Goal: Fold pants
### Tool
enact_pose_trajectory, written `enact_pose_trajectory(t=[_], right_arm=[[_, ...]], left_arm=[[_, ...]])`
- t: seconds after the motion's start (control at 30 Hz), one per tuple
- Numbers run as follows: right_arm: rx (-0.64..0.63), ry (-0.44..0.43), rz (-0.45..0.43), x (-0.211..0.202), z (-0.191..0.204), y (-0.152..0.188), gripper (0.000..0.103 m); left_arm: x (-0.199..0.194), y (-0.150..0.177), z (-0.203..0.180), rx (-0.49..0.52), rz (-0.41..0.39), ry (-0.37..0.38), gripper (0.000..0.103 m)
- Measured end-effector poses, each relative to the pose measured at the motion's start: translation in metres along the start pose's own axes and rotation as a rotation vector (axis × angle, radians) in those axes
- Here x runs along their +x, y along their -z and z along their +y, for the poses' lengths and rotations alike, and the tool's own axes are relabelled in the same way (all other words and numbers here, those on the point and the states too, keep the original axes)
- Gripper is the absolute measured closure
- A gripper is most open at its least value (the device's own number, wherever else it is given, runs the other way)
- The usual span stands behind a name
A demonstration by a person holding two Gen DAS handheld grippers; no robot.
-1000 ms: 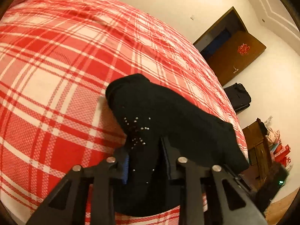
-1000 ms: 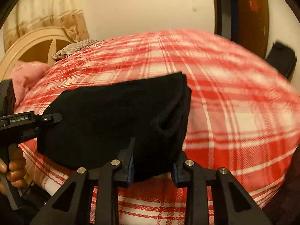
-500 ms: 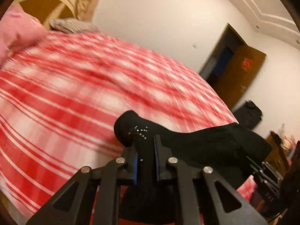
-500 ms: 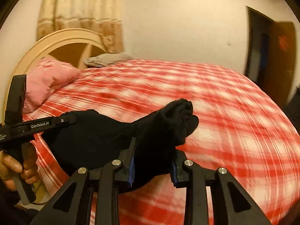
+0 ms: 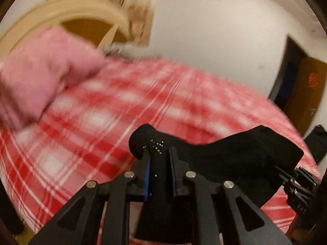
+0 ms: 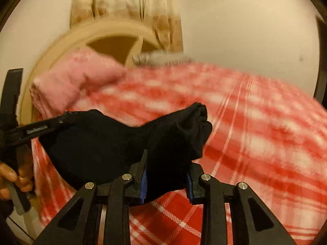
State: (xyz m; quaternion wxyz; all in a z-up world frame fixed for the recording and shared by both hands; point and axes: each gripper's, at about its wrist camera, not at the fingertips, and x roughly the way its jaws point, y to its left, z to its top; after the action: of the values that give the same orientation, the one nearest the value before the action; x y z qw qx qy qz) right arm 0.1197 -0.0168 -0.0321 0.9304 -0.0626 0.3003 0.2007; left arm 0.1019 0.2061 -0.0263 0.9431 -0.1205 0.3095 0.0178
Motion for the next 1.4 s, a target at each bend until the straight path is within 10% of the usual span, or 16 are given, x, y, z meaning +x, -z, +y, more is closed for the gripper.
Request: enact_pose_trajectory(t=[0.07, 0.23, 0.7, 1.1, 1.4], right_arm=[[0.005, 0.030, 0.081, 0.026, -0.005, 0.019, 0.068], [0.095, 0.037, 0.106, 0.029, -0.027, 0.026, 0.033], [0.359, 0.049, 0.020, -0.065, -0.024, 0.022, 0.031], [0.538, 0.041, 0.122, -0.104, 0.015, 0.059, 0.031], [0.447, 0.131, -0.047, -0.163, 0.039, 0.046, 0.031]], left_arm=[[0.026, 0.021, 0.017, -0.023, 0.096, -0.058, 0.074], [0.039, 0.048, 0.043, -0.104, 0.103, -0.186, 0.006], [-0.017, 0.053, 0.038, 0.027, 0.127, -0.325, 0.005], [-0.076, 0.062, -0.033, 0.181, 0.036, -0.256, 0.004], [-0.116, 0.067, -0.051, 0.206, -0.028, -0.239, 0.000]])
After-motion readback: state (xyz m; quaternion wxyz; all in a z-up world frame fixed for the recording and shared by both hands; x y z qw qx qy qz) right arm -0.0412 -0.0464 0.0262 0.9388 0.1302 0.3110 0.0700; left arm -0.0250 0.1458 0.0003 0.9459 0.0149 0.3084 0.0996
